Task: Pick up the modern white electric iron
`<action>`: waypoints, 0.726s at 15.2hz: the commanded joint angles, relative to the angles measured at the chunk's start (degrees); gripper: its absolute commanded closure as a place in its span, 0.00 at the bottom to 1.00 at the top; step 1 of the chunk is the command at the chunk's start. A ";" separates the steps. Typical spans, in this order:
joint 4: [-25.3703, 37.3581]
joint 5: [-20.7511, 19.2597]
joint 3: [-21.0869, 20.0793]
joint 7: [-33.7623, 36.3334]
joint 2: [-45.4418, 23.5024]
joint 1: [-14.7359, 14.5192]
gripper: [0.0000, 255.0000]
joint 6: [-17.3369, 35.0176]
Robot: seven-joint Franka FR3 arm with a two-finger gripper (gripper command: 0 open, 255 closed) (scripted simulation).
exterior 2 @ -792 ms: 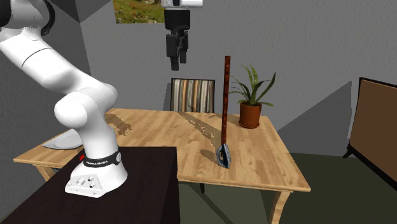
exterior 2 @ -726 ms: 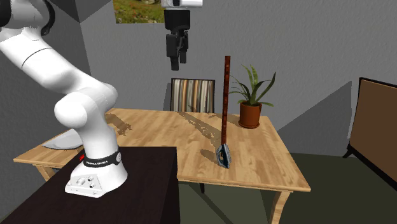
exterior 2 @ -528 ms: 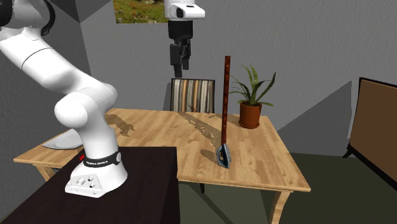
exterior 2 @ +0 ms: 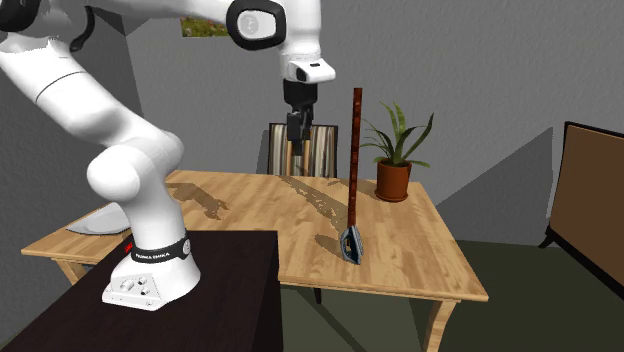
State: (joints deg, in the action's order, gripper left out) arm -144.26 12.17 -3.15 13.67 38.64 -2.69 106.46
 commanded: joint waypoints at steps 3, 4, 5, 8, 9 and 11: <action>-3.60 2.61 -2.60 1.42 -4.61 -1.42 0.00 9.20; -4.21 3.24 -3.20 1.70 -6.05 -1.78 0.00 11.45; -4.72 3.87 -3.81 1.96 -7.59 -2.13 0.00 13.71; -5.68 5.70 -5.57 2.68 -12.80 -3.21 0.00 20.55; -5.81 6.28 -6.14 2.90 -14.72 -3.57 0.00 22.82; -5.76 7.39 -7.24 3.31 -18.81 -4.28 0.00 27.33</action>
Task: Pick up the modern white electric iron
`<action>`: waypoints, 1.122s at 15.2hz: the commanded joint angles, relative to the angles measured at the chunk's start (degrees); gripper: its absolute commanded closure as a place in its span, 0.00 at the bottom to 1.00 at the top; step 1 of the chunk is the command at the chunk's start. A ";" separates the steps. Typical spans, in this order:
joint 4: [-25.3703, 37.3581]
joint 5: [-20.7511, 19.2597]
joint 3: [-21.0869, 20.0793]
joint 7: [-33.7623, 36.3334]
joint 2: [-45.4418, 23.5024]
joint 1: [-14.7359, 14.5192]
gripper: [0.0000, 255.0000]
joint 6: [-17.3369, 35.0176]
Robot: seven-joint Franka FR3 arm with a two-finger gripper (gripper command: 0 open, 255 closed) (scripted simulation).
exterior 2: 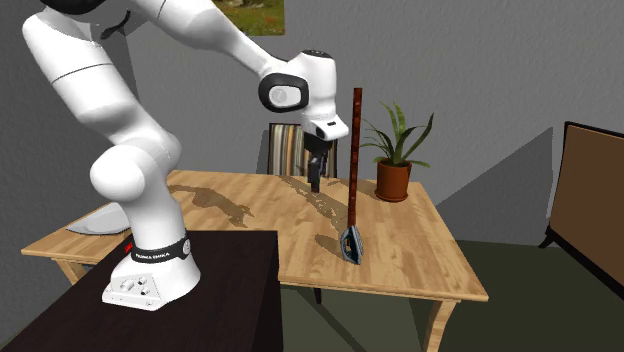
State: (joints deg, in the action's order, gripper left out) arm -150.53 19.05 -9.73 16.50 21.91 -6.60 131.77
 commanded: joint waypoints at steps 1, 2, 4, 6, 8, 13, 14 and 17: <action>0.68 1.02 -1.19 0.68 -4.22 -0.71 0.00 4.25; 0.94 1.50 -1.70 0.88 -6.44 -1.04 0.00 6.44; 1.75 2.33 -2.69 1.27 -11.04 -1.66 0.00 10.71; 2.93 2.93 -3.58 1.73 -15.80 -2.25 0.00 14.80; 4.46 3.25 -4.34 2.27 -20.68 -2.83 0.00 18.65; 9.70 2.66 -5.35 4.25 -33.03 -4.60 0.00 27.02; 10.97 2.36 -5.34 4.73 -35.47 -5.08 0.00 28.44; 15.25 1.34 -4.96 6.19 -42.70 -6.75 0.00 32.12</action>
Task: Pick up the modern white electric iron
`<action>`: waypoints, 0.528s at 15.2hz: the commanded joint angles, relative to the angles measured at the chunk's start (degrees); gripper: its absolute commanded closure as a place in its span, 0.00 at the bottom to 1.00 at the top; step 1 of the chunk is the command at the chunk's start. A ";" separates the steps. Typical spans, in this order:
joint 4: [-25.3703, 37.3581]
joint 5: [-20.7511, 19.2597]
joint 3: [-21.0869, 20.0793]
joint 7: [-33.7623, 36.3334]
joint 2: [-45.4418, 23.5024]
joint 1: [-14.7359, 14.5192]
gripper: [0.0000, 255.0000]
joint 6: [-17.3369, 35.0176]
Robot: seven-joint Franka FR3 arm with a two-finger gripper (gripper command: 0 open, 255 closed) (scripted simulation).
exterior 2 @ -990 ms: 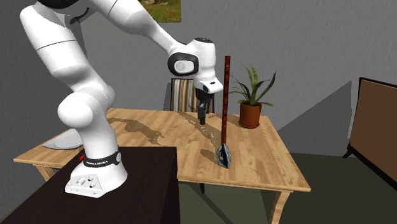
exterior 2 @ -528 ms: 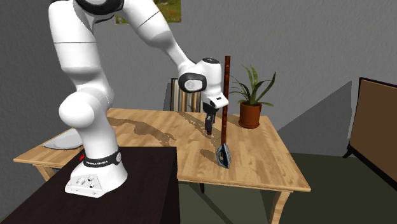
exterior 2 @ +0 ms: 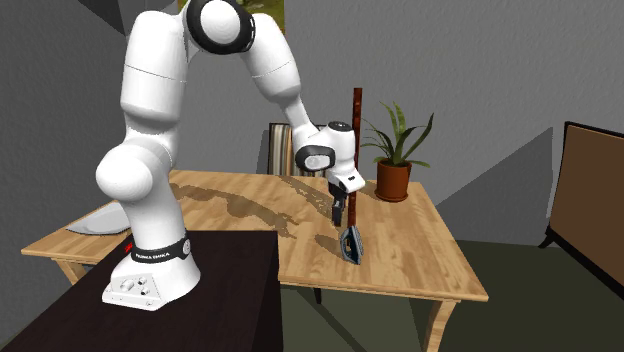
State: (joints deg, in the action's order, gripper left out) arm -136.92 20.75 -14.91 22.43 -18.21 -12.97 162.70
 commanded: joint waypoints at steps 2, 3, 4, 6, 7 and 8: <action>4.86 -0.98 0.70 1.18 -7.29 -1.67 0.00 3.15; 6.58 -1.27 0.98 1.61 -9.61 -2.34 0.00 3.98; 6.59 -1.25 1.00 1.60 -9.63 -2.36 0.00 3.99; 7.04 -1.17 0.88 1.21 -11.26 -2.28 0.00 5.16; 7.28 -1.15 0.83 1.02 -12.08 -2.24 0.00 5.73; 7.53 -1.12 0.77 0.84 -12.91 -2.20 0.00 6.30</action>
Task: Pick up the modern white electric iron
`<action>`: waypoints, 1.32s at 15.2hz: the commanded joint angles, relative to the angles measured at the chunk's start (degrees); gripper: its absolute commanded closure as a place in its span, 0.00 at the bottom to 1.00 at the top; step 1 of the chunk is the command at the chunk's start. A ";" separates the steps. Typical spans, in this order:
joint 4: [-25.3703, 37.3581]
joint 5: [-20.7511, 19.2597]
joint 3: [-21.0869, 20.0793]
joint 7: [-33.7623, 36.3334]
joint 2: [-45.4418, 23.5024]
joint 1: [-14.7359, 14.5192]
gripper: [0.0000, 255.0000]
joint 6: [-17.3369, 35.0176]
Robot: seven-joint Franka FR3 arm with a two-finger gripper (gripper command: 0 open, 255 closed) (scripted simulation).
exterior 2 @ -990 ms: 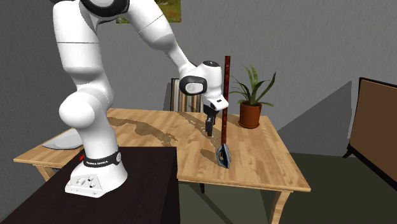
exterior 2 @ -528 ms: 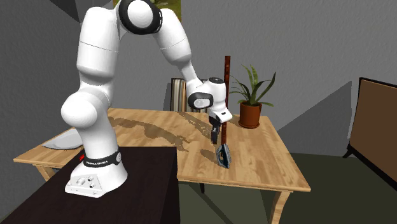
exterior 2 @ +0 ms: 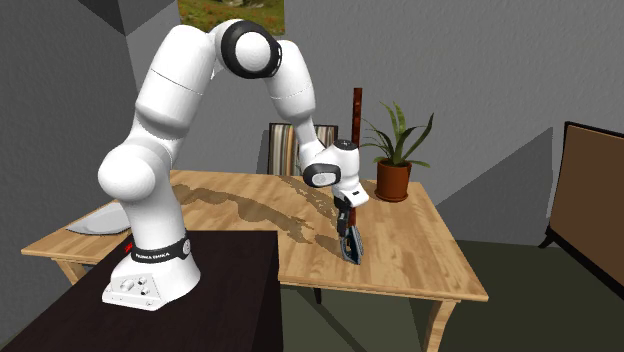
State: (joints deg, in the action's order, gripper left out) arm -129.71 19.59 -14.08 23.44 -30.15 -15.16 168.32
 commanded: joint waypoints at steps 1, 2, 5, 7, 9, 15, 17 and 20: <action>0.58 0.04 -0.11 -0.35 -1.80 0.04 0.00 1.24; 0.85 0.05 -0.16 -0.53 -2.64 0.09 0.00 1.79; 1.31 0.04 -0.25 -0.80 -3.96 0.16 0.00 2.64; 1.56 0.00 -0.18 -0.78 -4.21 0.09 1.00 2.65; 1.67 -0.02 -0.15 -0.77 -4.33 0.06 1.00 2.66; 1.31 0.04 -0.25 -0.80 -3.96 0.16 1.00 2.64; 0.72 0.05 -0.15 -0.45 -2.28 0.07 1.00 1.57; -0.04 0.01 0.03 0.08 0.21 -0.07 1.00 -0.13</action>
State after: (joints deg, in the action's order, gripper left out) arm -129.44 19.61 -14.10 23.31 -30.83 -15.16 168.74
